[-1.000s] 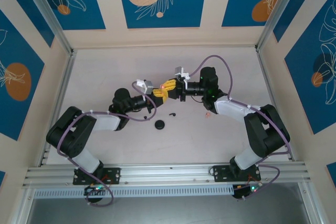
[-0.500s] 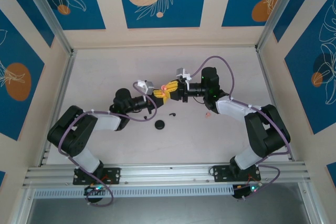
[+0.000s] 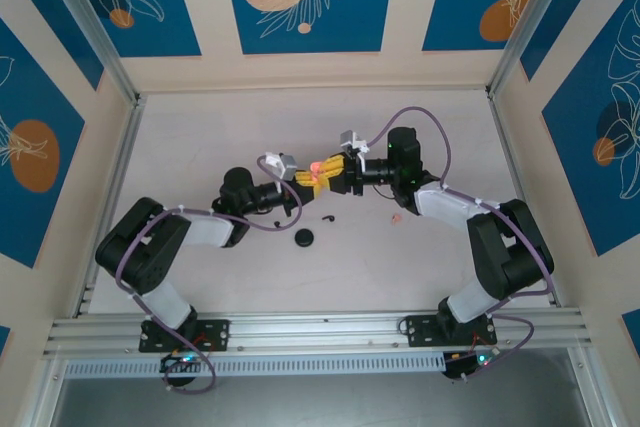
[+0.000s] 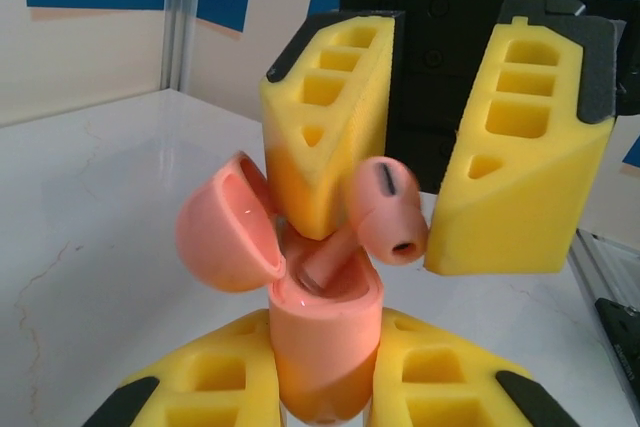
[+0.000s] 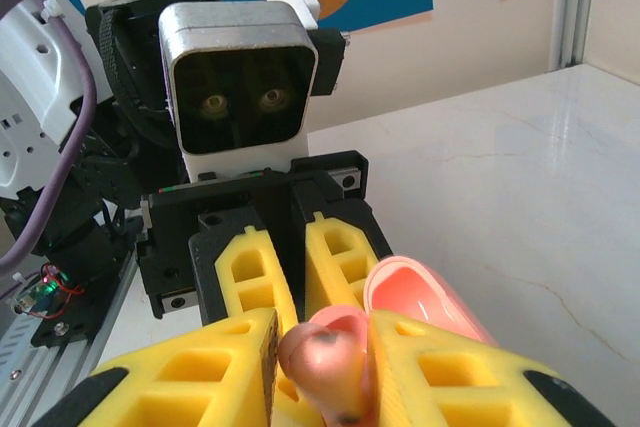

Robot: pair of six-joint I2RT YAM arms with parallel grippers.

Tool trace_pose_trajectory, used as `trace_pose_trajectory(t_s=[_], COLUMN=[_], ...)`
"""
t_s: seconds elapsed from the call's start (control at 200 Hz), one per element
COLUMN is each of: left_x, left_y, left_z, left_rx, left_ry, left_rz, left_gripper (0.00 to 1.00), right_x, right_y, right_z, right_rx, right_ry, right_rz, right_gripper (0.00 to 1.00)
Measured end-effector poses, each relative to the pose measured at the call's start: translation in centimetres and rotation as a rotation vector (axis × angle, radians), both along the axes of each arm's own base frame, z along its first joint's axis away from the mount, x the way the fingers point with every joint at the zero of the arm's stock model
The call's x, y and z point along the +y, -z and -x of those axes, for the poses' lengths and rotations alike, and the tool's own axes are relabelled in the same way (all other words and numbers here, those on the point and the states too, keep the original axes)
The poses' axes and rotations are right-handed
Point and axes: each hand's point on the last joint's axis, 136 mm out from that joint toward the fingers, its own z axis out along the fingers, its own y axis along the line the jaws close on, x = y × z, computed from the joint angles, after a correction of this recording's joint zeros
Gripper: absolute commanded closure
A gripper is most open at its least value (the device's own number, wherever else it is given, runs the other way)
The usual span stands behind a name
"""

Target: Insert the wireless bluetooth earbuds into the charging case

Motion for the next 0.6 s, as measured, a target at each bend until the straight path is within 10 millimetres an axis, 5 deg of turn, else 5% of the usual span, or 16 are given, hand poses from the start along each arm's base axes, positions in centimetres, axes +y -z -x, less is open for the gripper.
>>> trace_pose_trajectory(t_s=[0.6], left_x=[-0.07], left_y=[0.33], left_z=[-0.29], left_rx=[-0.018], left_ry=[-0.007], left_rz=[-0.013], left_gripper=[0.88], right_x=[-0.11], right_y=[-0.18], right_z=[-0.40], right_rx=[0.018], right_ry=[0.009], right_rz=[0.010], right_gripper=[0.80])
